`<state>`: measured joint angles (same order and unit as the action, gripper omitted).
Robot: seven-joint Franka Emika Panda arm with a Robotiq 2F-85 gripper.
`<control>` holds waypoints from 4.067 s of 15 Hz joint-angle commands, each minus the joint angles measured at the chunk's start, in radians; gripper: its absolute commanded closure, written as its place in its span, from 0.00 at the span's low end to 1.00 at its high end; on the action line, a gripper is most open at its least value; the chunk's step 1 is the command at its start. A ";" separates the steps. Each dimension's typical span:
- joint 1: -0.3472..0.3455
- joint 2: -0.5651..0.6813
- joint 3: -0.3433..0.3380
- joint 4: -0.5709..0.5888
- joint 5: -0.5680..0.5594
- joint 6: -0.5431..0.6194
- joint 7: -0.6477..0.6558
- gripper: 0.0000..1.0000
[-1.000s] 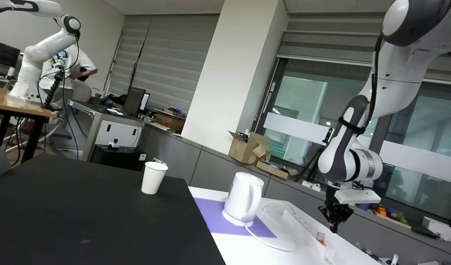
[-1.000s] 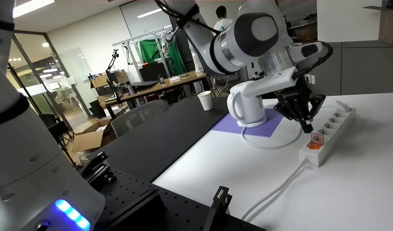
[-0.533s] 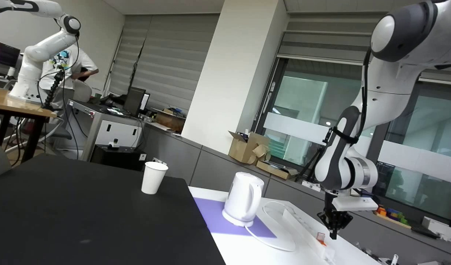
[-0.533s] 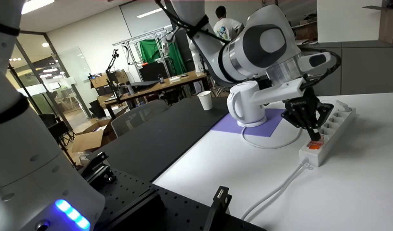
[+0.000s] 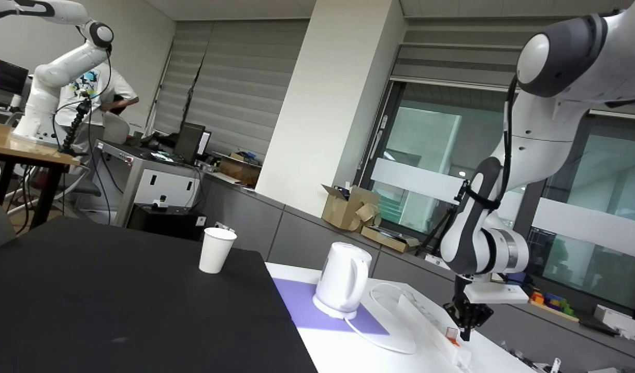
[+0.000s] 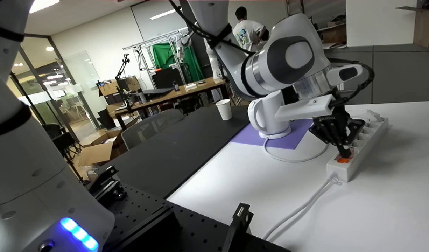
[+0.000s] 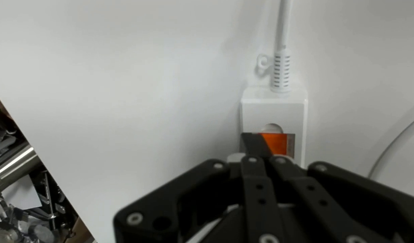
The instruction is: Turn on the big switch on the adapter and press the switch on the kettle
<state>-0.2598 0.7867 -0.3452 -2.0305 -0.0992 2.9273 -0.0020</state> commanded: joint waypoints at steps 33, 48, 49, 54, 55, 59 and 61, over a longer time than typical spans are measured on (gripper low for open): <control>-0.033 0.082 0.045 0.071 0.057 0.025 0.004 1.00; -0.418 0.141 0.227 0.351 0.292 -0.471 -0.177 1.00; -0.441 0.153 0.235 0.377 0.312 -0.518 -0.185 1.00; -0.507 0.212 0.253 0.494 0.374 -0.665 -0.197 1.00; -0.511 0.220 0.253 0.512 0.378 -0.681 -0.195 1.00; -0.494 0.220 0.249 0.534 0.370 -0.704 -0.196 1.00; -0.443 0.176 0.230 0.497 0.339 -0.679 -0.170 1.00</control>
<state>-0.7560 0.9636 -0.0978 -1.5379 0.2719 2.2266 -0.2013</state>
